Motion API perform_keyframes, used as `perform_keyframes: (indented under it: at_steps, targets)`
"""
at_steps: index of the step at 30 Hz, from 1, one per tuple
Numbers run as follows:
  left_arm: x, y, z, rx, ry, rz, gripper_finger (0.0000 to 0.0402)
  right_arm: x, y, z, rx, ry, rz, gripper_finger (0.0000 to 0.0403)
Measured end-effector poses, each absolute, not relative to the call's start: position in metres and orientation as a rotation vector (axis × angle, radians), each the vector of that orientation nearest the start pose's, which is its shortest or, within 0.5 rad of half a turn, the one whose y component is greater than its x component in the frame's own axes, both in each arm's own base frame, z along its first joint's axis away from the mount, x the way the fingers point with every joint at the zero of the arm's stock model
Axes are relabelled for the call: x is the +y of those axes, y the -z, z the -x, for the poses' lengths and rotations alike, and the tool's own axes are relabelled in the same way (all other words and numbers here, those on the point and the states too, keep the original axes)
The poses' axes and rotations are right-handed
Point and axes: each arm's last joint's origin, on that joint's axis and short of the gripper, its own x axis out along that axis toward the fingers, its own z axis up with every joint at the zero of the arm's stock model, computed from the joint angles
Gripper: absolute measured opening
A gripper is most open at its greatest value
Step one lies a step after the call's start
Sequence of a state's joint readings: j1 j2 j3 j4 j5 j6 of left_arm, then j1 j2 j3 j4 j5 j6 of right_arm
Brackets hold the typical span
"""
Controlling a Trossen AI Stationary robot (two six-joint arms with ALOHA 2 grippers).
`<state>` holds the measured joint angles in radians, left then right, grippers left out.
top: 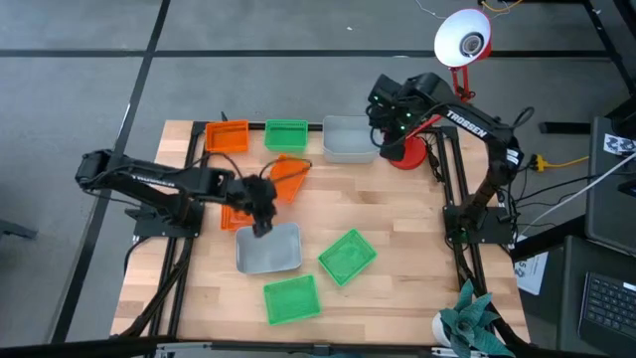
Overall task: Stack baskets by color
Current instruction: Stack the bottom gray bin on top of the top gray bins
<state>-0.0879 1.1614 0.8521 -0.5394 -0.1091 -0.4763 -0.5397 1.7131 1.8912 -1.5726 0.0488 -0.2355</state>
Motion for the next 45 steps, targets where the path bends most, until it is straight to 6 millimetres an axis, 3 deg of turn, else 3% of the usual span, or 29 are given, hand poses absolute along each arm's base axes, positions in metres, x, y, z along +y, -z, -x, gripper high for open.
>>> perform_keyframes:
  at_steps: [5, 8, 16, 21, 25, 32, 37, 42, 45]
  targets:
    - [-0.054, -0.274, -0.233, 0.865, -0.108, 0.35, 0.008, -0.155, -0.379, -0.256, 1.384, 0.343, -0.158, 0.0087]
    - [-0.064, -0.275, -0.246, 0.887, -0.093, 0.347, 0.008, -0.153, -0.383, -0.252, 1.368, 0.35, -0.156, 0.0087]
    - [-0.054, -0.201, -0.289, 1.197, -0.196, 0.37, 0.008, -0.147, -0.393, -0.243, 1.336, 0.36, -0.147, 0.0087]
    - [-0.054, -0.182, -0.315, 1.084, -0.153, 0.286, 0.008, -0.147, -0.393, -0.242, 1.333, 0.36, -0.145, 0.0087]
    - [-0.039, -0.183, -0.335, 0.918, -0.151, 0.185, 0.008, -0.147, -0.393, -0.242, 1.333, 0.36, -0.145, 0.0087]
    - [0.015, -0.193, -0.351, 0.754, -0.24, -0.086, 0.0066, -0.147, -0.394, -0.242, 1.328, 0.376, -0.165, 0.0087]
    - [0.053, -0.205, -0.358, 0.602, -0.228, -0.101, 0.0049, -0.147, -0.394, -0.242, 1.329, 0.375, -0.163, 0.0087]
    - [0.063, -0.217, -0.363, 0.458, -0.223, -0.095, 0.0045, -0.147, -0.394, -0.242, 1.331, 0.364, -0.149, 0.0087]
    - [0.056, -0.224, -0.355, 0.493, -0.224, -0.013, 0.0045, -0.147, -0.394, -0.242, 1.333, 0.359, -0.143, 0.0087]
